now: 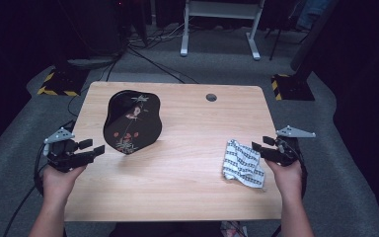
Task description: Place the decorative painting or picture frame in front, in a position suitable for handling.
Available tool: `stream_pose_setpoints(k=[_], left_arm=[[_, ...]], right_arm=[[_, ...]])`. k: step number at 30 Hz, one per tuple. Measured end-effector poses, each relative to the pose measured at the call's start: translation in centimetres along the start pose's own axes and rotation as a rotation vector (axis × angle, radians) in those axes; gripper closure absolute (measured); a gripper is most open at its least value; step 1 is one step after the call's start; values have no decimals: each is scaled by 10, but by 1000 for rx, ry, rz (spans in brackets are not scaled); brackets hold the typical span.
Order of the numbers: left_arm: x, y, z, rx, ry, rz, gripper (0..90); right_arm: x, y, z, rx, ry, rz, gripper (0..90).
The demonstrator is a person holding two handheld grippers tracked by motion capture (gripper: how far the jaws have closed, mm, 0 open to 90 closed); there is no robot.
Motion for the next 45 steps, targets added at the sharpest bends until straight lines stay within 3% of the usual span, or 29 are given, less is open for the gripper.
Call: stream_pose_setpoints(k=[6, 19, 20, 24, 26, 31, 34, 37, 42, 45], left_arm=[[-5, -2, -4, 21, 53, -45, 375], [-8, -5, -12, 13, 77, -60, 365], [-6, -6, -13, 27, 84, -76, 390], [-2, -7, -16, 70, 99, -74, 399], [2, -9, -17, 70, 97, -74, 401], [19, -15, -20, 8, 73, -24, 328], [31, -14, -21, 7, 53, 15, 245], [41, -13, -23, -7, 42, 0, 157], [54, -11, -25, -11, 47, 45, 165], [63, -10, -24, -7, 32, 69, 245]], right_arm=[[-5, 2, 0, 13, 21, -6, 421], [-3, -8, 3, -13, 7, -4, 407], [-3, -9, 4, -15, 6, -3, 407], [-3, -11, 7, -12, -1, -3, 403], [-3, -12, 10, -11, -7, -3, 403], [-2, -19, 16, -19, -23, -4, 403], [-2, -21, 20, -25, -36, 3, 402], [-4, -21, 25, -19, -43, 11, 403], [-9, -19, 32, -13, -53, 22, 402], [-10, -19, 35, -9, -57, 26, 403]])
Point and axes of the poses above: each handheld gripper's, and its own axes: x roughly forward along the jaws, z roughly out of its underside, y roughly to its right, the point moved 5 cm from there along x, roughly forward along the jaws, and after that the axes turned 1 degree about y, right-handed, at the moved point
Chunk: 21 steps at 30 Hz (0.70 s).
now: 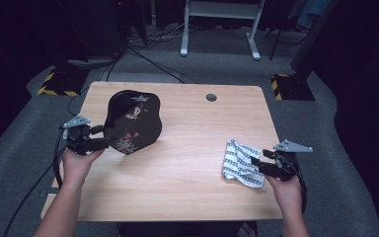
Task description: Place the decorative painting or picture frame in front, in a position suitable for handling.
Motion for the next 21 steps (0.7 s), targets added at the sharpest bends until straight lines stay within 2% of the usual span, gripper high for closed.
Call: stream_pose_setpoints(k=[3, 5, 11, 14, 18, 21], left_arm=[[7, 1, 0, 11, 1, 8, 290], [12, 1, 0, 13, -2, 31, 324], [24, 1, 2, 44, -19, 26, 402], [30, 1, 3, 34, -7, 64, 430], [38, 1, 5, 49, -18, 89, 475], [38, 3, 5, 57, -12, 90, 513]], right_arm=[[0, 0, 4, 0, -8, 1, 403], [-1, 0, 6, 1, -14, 4, 403], [-1, -1, 11, 6, -24, 9, 403], [-1, -1, 13, 4, -31, 9, 403], [1, -3, 14, 1, -41, 9, 402], [3, -5, 14, -4, -47, 7, 403]])
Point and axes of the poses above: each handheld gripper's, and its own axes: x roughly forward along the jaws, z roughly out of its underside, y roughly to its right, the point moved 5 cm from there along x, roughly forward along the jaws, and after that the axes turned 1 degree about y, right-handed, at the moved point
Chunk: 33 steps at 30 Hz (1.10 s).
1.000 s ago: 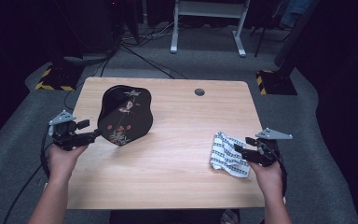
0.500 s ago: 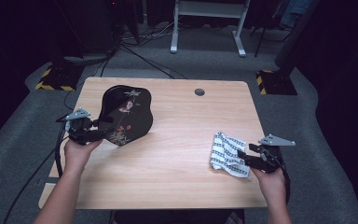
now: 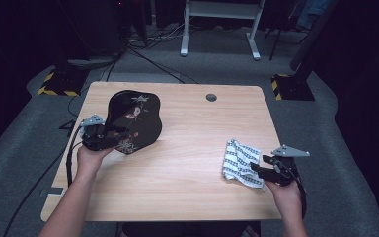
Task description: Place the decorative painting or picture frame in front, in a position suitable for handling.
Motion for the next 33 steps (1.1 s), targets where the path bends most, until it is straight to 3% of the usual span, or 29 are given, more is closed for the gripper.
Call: stream_pose_setpoints(k=[4, 8, 14, 15, 17, 24, 30, 33], left_arm=[[-3, 2, -3, 11, 12, -17, 570], [-6, 5, -3, 23, 19, 15, 628], [-8, 10, -3, 64, 14, 75, 782], [-8, 11, -3, 69, 18, 68, 794], [-7, 13, -3, 81, 15, 58, 800], [-7, 15, -4, 69, 32, 45, 805], [-5, 22, -7, 66, 50, 54, 808], [-5, 28, -10, 58, 65, 82, 808]], right_arm=[[2, -2, 0, -7, -12, 1, 402], [4, -5, 0, -22, -17, -1, 401], [5, -6, 0, -25, -19, -1, 397], [5, -6, 0, -26, -20, -2, 397], [5, -6, 0, -26, -19, -2, 396], [6, -7, 0, -31, -21, -2, 396], [6, -7, 0, -33, -25, -2, 396], [7, -8, 0, -36, -26, -3, 396]])
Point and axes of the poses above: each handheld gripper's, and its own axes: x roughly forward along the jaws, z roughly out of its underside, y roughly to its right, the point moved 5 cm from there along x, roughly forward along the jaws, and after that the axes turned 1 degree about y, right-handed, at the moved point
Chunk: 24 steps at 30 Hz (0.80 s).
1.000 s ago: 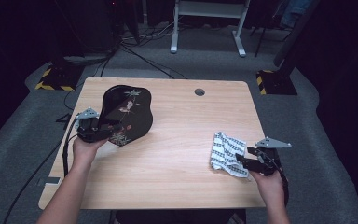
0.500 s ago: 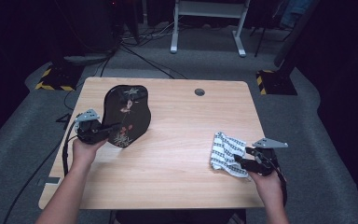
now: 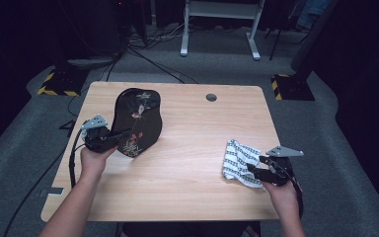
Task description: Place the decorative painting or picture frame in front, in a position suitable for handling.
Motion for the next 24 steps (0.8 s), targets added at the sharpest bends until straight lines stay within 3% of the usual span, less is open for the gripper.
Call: stream_pose_setpoints(k=[5, 10, 11, 17, 21, 24], left_arm=[[1, 14, -8, 2, 11, 54, 808], [8, 37, -13, 57, -4, 134, 808], [8, 37, -13, 57, -4, 134, 808], [19, 61, -15, 88, -15, 231, 808], [25, 72, -14, 133, -30, 274, 808], [32, 81, -11, 144, -44, 302, 808]], right_arm=[[0, -1, 0, 0, 2, 1, 396], [1, -1, 0, -5, -3, -3, 396], [1, -2, 0, -6, -3, -3, 396], [0, -3, -1, -12, -3, -6, 396], [1, -4, -1, -14, -3, -5, 395], [1, -4, -1, -12, -4, -7, 395]])
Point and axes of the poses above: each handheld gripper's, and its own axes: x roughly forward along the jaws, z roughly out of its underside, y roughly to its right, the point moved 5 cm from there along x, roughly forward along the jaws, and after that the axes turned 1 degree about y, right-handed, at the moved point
